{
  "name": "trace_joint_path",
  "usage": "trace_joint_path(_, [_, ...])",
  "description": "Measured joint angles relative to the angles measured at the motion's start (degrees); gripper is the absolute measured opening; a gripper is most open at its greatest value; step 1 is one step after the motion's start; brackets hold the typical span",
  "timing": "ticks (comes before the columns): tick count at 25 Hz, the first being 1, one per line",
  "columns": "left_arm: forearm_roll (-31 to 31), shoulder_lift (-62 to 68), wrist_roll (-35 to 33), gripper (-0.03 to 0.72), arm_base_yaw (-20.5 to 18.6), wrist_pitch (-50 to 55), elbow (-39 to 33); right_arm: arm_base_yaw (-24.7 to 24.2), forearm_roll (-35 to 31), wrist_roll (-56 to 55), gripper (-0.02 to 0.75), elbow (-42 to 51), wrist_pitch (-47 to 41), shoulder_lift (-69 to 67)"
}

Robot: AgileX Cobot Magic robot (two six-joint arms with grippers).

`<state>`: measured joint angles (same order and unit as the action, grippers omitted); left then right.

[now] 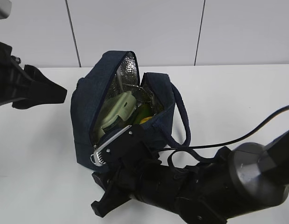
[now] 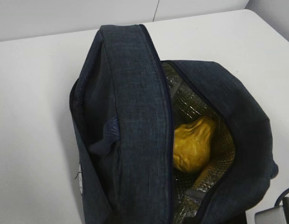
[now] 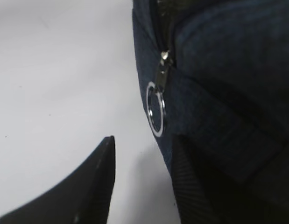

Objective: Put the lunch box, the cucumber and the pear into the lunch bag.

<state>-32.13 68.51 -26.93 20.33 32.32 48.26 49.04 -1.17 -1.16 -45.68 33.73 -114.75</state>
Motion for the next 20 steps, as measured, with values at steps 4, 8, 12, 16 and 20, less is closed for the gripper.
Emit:
trace_joint_path(4, [0.0,0.0,0.0,0.241,0.0,0.1,0.0,0.0,-0.2,0.5,0.319,-0.8,-0.1,-0.2])
trace_joint_path(8, [0.0,0.0,0.0,0.241,0.0,0.1,0.0,0.0,-0.4,1.2,0.319,-2.3,-0.8,-0.3])
trace_joint_path(12, [0.0,0.0,0.0,0.241,0.0,0.1,0.0,0.0,-0.4,1.2,0.315,-3.8,-3.5,-0.3])
trace_joint_path(16, [0.0,0.0,0.0,0.241,0.0,0.1,0.0,0.0,-0.4,1.5,0.256,-4.0,-4.4,-0.3])
trace_joint_path(20, [0.0,0.0,0.0,0.241,0.0,0.1,0.0,0.0,-0.4,1.6,0.181,-4.0,-4.5,-0.3])
